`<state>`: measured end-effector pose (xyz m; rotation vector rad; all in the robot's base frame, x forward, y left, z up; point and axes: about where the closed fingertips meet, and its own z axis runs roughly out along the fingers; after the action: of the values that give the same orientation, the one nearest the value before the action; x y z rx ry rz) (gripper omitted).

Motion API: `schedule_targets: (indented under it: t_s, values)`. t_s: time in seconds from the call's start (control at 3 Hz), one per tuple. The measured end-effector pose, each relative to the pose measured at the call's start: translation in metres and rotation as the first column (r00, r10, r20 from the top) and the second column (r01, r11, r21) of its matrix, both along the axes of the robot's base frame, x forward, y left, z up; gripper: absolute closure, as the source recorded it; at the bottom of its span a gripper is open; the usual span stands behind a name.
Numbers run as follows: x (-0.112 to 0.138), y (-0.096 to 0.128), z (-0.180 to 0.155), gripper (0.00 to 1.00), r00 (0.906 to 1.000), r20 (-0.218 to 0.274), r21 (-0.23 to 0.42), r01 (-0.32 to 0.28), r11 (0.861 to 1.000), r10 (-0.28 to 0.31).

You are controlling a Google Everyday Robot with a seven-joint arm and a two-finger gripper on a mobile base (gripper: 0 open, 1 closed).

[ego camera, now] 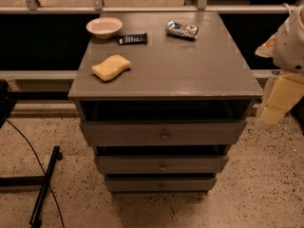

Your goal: Open top drawer

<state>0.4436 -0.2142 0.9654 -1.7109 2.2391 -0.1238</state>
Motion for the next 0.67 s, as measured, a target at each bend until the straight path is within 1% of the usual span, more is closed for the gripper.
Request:
schedule_targets:
  t_s: [0.33, 0.67]
  values:
    - [-0.001, 0.010, -0.037, 0.00, 0.9993, 0.022, 0.022, -0.030, 0.999, 0.029]
    - [-0.003, 0.011, -0.087, 0.00, 0.9953, 0.058, 0.106, -0.084, 0.991, 0.078]
